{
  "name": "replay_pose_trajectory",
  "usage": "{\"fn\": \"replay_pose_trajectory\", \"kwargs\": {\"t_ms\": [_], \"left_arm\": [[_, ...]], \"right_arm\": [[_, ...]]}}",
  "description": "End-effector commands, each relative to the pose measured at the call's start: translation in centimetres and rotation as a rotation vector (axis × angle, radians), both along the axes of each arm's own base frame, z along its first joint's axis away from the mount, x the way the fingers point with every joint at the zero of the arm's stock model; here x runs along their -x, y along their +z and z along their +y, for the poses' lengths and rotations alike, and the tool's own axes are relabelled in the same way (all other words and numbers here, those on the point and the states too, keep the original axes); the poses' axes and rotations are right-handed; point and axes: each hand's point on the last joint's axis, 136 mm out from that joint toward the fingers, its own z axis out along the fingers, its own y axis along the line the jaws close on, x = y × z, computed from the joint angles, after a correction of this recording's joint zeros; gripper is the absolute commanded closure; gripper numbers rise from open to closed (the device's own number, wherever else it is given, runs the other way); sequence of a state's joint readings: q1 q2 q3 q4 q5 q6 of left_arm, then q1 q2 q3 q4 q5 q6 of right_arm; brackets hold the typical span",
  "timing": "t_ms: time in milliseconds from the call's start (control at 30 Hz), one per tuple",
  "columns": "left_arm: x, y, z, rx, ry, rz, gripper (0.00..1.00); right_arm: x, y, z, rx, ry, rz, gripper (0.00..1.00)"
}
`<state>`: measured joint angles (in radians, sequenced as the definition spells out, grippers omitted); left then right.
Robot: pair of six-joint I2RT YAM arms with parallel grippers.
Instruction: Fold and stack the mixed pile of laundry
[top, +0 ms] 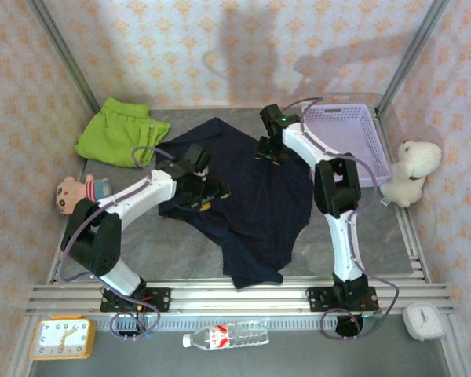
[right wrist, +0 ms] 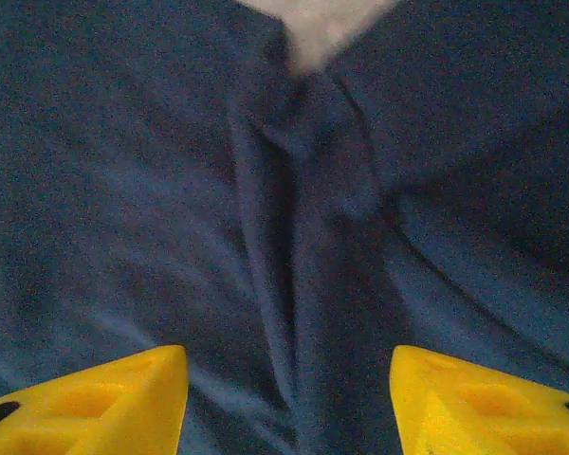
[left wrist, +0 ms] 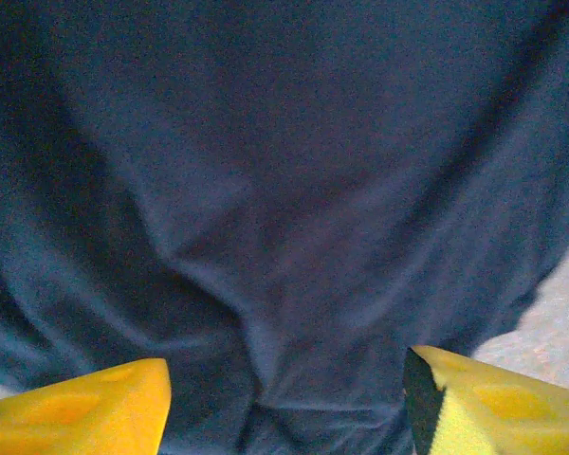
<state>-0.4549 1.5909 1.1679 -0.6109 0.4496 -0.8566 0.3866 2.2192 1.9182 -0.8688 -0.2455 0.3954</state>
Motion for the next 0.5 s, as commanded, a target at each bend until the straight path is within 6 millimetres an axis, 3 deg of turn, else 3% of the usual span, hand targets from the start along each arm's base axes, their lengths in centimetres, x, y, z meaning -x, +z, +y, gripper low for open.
{"fn": "replay_pose_trajectory", "kwargs": {"t_ms": [0,100,200,300,467], "left_arm": [[-2.4,0.9,3.7,-0.113,0.021,-0.028,0.3],[-5.3,-0.2,6.9,-0.168,0.079,-0.022,0.3],[-6.7,-1.4,8.8,-0.207,0.097,0.017,0.3],[-6.6,-2.0,8.9,-0.196,0.105,0.034,0.3],[-4.7,-3.1,9.6,-0.208,0.125,0.064,0.3]], "right_arm": [[1.6,4.1,-3.4,0.071,-0.019,-0.078,0.41],[1.3,4.1,-6.5,0.12,-0.093,-0.1,0.41],[-0.2,3.7,-9.0,0.161,-0.163,-0.089,0.41],[-2.3,2.8,-11.1,0.218,-0.206,-0.083,0.41],[-5.7,2.1,-14.7,0.273,-0.309,-0.082,0.41]]}}
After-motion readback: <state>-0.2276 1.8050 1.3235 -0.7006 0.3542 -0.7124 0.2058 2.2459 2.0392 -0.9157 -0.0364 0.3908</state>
